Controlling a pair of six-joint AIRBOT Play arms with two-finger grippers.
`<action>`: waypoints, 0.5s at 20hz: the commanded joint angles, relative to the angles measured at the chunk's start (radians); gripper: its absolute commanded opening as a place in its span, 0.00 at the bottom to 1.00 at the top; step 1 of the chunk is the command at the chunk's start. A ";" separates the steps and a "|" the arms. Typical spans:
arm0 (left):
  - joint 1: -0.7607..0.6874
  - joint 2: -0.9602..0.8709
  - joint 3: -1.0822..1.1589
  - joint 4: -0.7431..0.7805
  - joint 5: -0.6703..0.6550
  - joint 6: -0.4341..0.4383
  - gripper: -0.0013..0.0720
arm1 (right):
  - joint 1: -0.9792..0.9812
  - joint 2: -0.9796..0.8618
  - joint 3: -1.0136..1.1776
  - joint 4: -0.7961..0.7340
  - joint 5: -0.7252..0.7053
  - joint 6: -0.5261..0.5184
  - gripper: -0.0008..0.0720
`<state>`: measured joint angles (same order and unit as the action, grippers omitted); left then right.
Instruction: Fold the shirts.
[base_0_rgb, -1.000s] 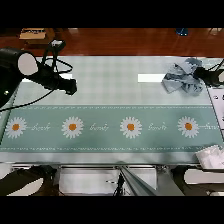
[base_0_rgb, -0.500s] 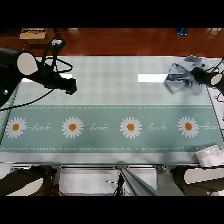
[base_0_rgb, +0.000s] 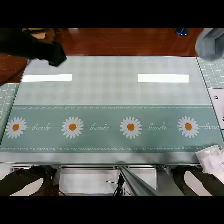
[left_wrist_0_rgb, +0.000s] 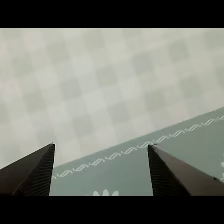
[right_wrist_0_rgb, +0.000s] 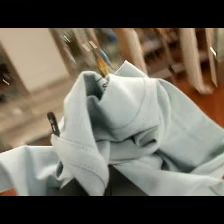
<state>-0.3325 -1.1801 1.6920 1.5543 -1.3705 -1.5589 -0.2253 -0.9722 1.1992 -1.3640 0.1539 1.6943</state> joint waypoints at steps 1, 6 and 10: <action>0.000 0.069 0.188 -0.003 -0.063 0.002 0.98 | 0.127 0.239 0.000 0.003 0.104 -0.019 0.04; 0.000 0.183 0.211 -0.003 -0.142 0.002 0.98 | 0.407 0.307 -0.001 0.104 0.584 -0.019 0.04; 0.000 0.181 0.169 -0.003 -0.296 0.002 0.98 | 0.724 0.141 -0.021 0.097 0.747 -0.028 0.04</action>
<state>-0.3325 -1.0115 1.8790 1.5513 -1.5578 -1.5562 0.2951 -0.7540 1.1915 -1.2827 0.7372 1.6749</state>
